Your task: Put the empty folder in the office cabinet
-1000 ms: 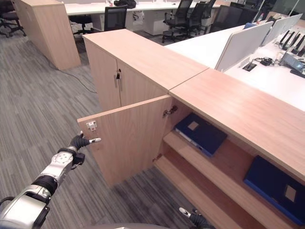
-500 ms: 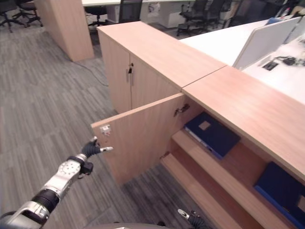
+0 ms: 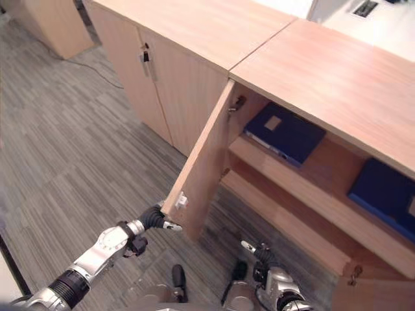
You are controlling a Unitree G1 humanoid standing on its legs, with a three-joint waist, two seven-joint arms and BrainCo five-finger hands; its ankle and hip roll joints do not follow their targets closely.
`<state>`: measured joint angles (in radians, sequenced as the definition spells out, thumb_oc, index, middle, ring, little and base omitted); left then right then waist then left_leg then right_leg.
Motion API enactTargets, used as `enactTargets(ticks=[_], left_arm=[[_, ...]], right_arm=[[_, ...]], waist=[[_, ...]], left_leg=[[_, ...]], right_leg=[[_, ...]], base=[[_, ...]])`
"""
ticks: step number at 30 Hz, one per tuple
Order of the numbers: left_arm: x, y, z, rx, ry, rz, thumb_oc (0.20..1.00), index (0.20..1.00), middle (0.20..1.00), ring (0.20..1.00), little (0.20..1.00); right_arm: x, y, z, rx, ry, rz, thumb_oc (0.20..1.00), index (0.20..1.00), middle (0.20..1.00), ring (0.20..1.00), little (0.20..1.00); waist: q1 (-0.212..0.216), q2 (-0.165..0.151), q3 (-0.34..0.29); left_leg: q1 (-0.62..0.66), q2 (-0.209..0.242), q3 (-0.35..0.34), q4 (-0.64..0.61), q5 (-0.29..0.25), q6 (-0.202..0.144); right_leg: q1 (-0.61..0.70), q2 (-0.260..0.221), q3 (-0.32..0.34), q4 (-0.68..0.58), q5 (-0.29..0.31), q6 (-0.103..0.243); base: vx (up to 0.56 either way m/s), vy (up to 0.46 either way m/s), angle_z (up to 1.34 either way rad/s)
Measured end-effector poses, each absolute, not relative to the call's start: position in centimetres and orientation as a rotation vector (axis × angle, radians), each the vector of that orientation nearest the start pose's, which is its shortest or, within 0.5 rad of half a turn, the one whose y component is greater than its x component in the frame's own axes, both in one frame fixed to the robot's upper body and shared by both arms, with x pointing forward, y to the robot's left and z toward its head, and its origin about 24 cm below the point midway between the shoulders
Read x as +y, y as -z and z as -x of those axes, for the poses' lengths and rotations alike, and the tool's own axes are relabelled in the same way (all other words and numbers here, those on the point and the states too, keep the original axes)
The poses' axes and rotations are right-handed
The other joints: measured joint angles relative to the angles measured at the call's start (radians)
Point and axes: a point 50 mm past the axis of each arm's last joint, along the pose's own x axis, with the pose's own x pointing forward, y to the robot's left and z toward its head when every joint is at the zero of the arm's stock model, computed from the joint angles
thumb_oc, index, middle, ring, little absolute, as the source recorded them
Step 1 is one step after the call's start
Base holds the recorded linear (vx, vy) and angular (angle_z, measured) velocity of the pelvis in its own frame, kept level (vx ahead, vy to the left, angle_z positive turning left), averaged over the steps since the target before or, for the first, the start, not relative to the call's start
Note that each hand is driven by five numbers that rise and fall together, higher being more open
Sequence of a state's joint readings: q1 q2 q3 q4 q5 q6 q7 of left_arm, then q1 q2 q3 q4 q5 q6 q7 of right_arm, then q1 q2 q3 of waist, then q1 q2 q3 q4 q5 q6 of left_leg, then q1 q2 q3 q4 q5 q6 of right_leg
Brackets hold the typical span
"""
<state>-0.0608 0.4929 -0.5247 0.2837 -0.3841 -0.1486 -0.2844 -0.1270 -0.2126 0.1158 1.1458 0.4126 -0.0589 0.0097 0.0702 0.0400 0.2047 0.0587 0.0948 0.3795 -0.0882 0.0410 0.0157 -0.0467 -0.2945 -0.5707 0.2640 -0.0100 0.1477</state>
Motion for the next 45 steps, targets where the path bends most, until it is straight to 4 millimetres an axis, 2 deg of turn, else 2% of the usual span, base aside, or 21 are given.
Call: enactTargets(ticks=[1, 3, 5, 7, 9, 12, 15, 20, 23, 24, 25, 27, 28, 30, 32, 33, 34, 35, 36, 38, 45], left_arm=[[15.4, 2.4, -22.0, 0.309, 0.629, -0.116, 1.000, 1.000, 1.000, 1.000, 1.000], [16.0, 2.9, -21.3, 0.332, 0.594, -0.087, 1.000, 1.000, 1.000, 1.000, 1.000], [15.0, 4.1, -20.3, 0.381, 0.579, -0.026, 1.000, 1.000, 1.000, 1.000, 1.000], [14.1, 4.4, -20.2, 0.389, 0.581, 0.001, 1.000, 1.000, 1.000, 1.000, 1.000], [13.1, 4.1, -20.8, 0.368, 0.566, 0.035, 1.000, 1.000, 1.000, 1.000, 1.000], [12.1, 3.2, -22.0, 0.323, 0.580, 0.044, 1.000, 1.000, 1.000, 1.000, 1.000], [10.0, 1.6, -23.6, 0.247, 0.618, 0.076, 1.000, 1.000, 1.000, 1.000, 1.000], [8.7, 1.3, -24.5, 0.236, 0.607, 0.088, 1.000, 1.000, 1.000, 1.000, 1.000], [10.7, 2.7, -25.0, 0.295, 0.448, 0.123, 1.000, 1.000, 1.000, 1.000, 1.000], [11.5, 2.9, -25.3, 0.295, 0.388, 0.128, 1.000, 1.000, 1.000, 1.000, 1.000], [11.9, 2.9, -25.5, 0.290, 0.357, 0.130, 1.000, 1.000, 1.000, 1.000, 1.000], [12.9, 2.7, -26.6, 0.279, 0.291, 0.124, 1.000, 1.000, 1.000, 1.000, 1.000], [13.0, 2.9, -26.9, 0.293, 0.281, 0.115, 1.000, 1.000, 1.000, 1.000, 1.000], [13.9, 3.0, -27.5, 0.303, 0.221, 0.107, 1.000, 1.000, 1.000, 1.000, 1.000], [16.4, 3.3, -27.6, 0.315, 0.111, 0.103, 1.000, 1.000, 1.000, 1.000, 1.000], [17.6, 3.9, -27.3, 0.347, 0.047, 0.105, 1.000, 1.000, 1.000, 1.000, 1.000], [18.4, 3.9, -27.2, 0.348, 0.030, 0.081, 1.000, 1.000, 1.000, 1.000, 1.000], [18.5, 3.8, -27.3, 0.348, 0.032, 0.067, 1.000, 1.000, 1.000, 1.000, 1.000], [21.7, 4.3, -26.9, 0.384, -0.070, 0.039, 1.000, 1.000, 1.000, 1.000, 1.000], [24.2, 4.2, -26.8, 0.408, -0.155, 0.006, 1.000, 1.000, 1.000, 1.000, 1.000], [28.5, 1.3, -29.2, 0.375, -0.282, -0.062, 1.000, 1.000, 1.000, 1.000, 1.000]], right_arm=[[-21.6, 13.9, -16.2, 0.941, 0.205, -0.107, 1.000, 1.000, 1.000, 1.000, 1.000], [-22.0, 14.2, -15.4, 0.964, 0.223, -0.099, 1.000, 1.000, 1.000, 1.000, 1.000], [-24.0, 14.4, -13.6, 1.000, 0.267, -0.058, 1.000, 1.000, 1.000, 1.000, 1.000], [-24.7, 14.5, -12.8, 1.021, 0.279, -0.038, 1.000, 1.000, 1.000, 1.000, 1.000], [-24.8, 14.4, -12.8, 1.022, 0.253, 0.000, 1.000, 1.000, 1.000, 1.000, 1.000], [-24.7, 14.1, -13.7, 1.003, 0.249, 0.003, 1.000, 1.000, 1.000, 1.000, 1.000], [-25.1, 14.4, -12.7, 1.026, 0.280, 0.003, 1.000, 1.000, 1.000, 1.000, 1.000], [-25.2, 14.5, -12.3, 1.036, 0.285, 0.003, 1.000, 1.000, 1.000, 1.000, 1.000], [-24.7, 14.4, -13.0, 1.026, 0.252, 0.031, 1.000, 1.000, 1.000, 1.000, 1.000], [-24.7, 14.2, -13.5, 1.018, 0.242, 0.043, 1.000, 1.000, 1.000, 1.000, 1.000], [-24.7, 14.2, -13.6, 1.015, 0.242, 0.046, 1.000, 1.000, 1.000, 1.000, 1.000], [-25.1, 14.2, -13.4, 1.020, 0.257, 0.049, 1.000, 1.000, 1.000, 1.000, 1.000], [-25.3, 14.2, -13.2, 1.024, 0.268, 0.046, 1.000, 1.000, 1.000, 1.000, 1.000], [-25.4, 13.8, -14.2, 0.992, 0.269, 0.047, 1.000, 1.000, 1.000, 1.000, 1.000], [-25.1, 13.3, -15.8, 0.956, 0.246, 0.059, 1.000, 1.000, 1.000, 1.000, 1.000], [-24.7, 13.1, -16.3, 0.937, 0.238, 0.034, 1.000, 1.000, 1.000, 1.000, 1.000], [-24.6, 13.9, -14.5, 0.985, 0.244, 0.027, 1.000, 1.000, 1.000, 1.000, 1.000], [-24.5, 14.4, -13.1, 1.023, 0.242, 0.025, 1.000, 1.000, 1.000, 1.000, 1.000], [-23.6, 15.3, -11.0, 1.079, 0.230, -0.008, 1.000, 1.000, 1.000, 1.000, 1.000], [-23.5, 15.3, -10.8, 1.073, 0.215, -0.017, 1.000, 1.000, 1.000, 1.000, 1.000], [-24.1, 15.3, -10.1, 1.093, 0.218, -0.020, 1.000, 1.000, 1.000, 1.000, 1.000]], waist=[[0.003, -0.020, -0.012], [0.011, -0.030, -0.021], [-0.002, 0.028, -0.053], [-0.015, 0.042, -0.063], [-0.057, 0.051, -0.069], [-0.074, 0.052, -0.065], [-0.130, 0.057, -0.066], [-0.163, 0.052, -0.056], [-0.165, 0.028, -0.052], [-0.156, 0.019, -0.053], [-0.146, 0.013, -0.053], [-0.156, 0.001, -0.051], [-0.133, -0.009, -0.052], [-0.110, -0.028, -0.046], [-0.105, -0.028, -0.042], [-0.105, 0.014, -0.033], [-0.118, 0.018, -0.041], [-0.121, -0.001, -0.042], [-0.119, -0.074, -0.074], [-0.155, -0.079, -0.075], [-0.182, -0.077, -0.083]], left_leg=[[0.004, -0.004, 0.030, 0.000, 0.009, -0.015], [0.017, -0.005, 0.073, 0.004, 0.014, -0.029], [0.018, 0.029, 0.070, 0.007, 0.016, -0.030], [0.019, 0.042, 0.071, 0.022, 0.017, -0.033], [0.015, 0.049, 0.068, 0.034, 0.018, -0.034], [0.022, 0.051, 0.089, 0.031, 0.018, -0.035], [0.054, 0.054, 0.110, 0.034, 0.020, -0.037], [0.051, 0.076, 0.100, 0.131, 0.021, -0.053], [0.017, 0.099, -0.013, 0.282, 0.011, -0.084], [-0.012, 0.076, -0.140, 0.294, -0.041, -0.125], [-0.009, 0.039, -0.247, 0.224, -0.056, -0.136], [-0.034, -0.008, -0.409, 0.106, -0.057, -0.133], [-0.023, -0.029, -0.457, 0.041, -0.059, -0.128], [-0.041, -0.094, -0.564, -0.011, -0.101, -0.073], [-0.044, -0.121, -0.579, 0.024, -0.108, -0.051], [-0.030, -0.050, -0.498, -0.001, -0.070, -0.018], [-0.026, -0.022, -0.467, 0.006, -0.062, -0.010], [-0.008, -0.025, -0.461, 0.006, -0.051, -0.022], [0.031, -0.063, -0.381, -0.011, -0.024, -0.039], [0.052, -0.065, -0.361, -0.011, -0.006, -0.046], [0.066, -0.063, -0.309, -0.012, -0.012, -0.043]], right_leg=[[0.019, -0.030, -0.020, 0.003, -0.014, -0.004], [0.047, 0.001, -0.017, -0.098, -0.029, -0.017], [0.073, 0.075, 0.018, -0.209, 0.023, -0.038], [0.080, 0.099, 0.049, -0.256, 0.046, -0.046], [0.072, 0.116, 0.083, -0.299, 0.064, -0.048], [0.058, 0.131, 0.150, -0.353, 0.118, -0.056], [0.068, 0.135, 0.188, -0.358, 0.118, -0.053], [0.063, 0.140, 0.254, -0.357, 0.113, -0.064], [0.049, 0.156, 0.375, -0.356, 0.121, -0.103], [0.030, 0.151, 0.432, -0.354, 0.129, -0.114], [0.015, 0.151, 0.473, -0.354, 0.134, -0.118], [0.003, 0.162, 0.519, -0.354, 0.147, -0.114], [-0.008, 0.173, 0.562, -0.357, 0.147, -0.113], [-0.056, 0.191, 0.661, -0.353, 0.144, -0.111], [-0.083, 0.221, 0.735, -0.359, 0.070, -0.041], [-0.090, 0.271, 0.690, -0.275, 0.084, -0.043], [-0.063, 0.290, 0.659, -0.199, 0.075, -0.039], [-0.015, 0.284, 0.641, -0.186, 0.048, -0.035], [0.097, 0.224, 0.667, -0.262, -0.017, -0.051], [0.158, 0.216, 0.675, -0.352, 0.046, -0.046], [0.150, 0.220, 0.711, -0.352, 0.057, -0.051]], base=[[-0.04, -0.063, -0.91], [-0.04, -0.122, -0.89], [-0.05, -0.140, -0.68], [-0.08, -0.110, -0.48], [-0.03, -0.108, -0.57], [-0.01, -0.101, -0.69], [0.01, -0.124, -0.37], [0.00, -0.096, -0.37], [0.09, -0.075, -1.09], [0.22, -0.047, -1.18], [0.14, -0.011, -1.19], [0.22, -0.025, -0.83], [0.20, -0.026, -0.99], [0.18, 0.025, -1.55], [0.16, 0.053, -2.04], [0.21, 0.083, -1.90], [0.25, 0.114, -1.12], [0.24, 0.156, -0.87], [0.12, 0.101, -0.81], [0.10, 0.100, -0.56], [0.08, 0.120, -0.16]])
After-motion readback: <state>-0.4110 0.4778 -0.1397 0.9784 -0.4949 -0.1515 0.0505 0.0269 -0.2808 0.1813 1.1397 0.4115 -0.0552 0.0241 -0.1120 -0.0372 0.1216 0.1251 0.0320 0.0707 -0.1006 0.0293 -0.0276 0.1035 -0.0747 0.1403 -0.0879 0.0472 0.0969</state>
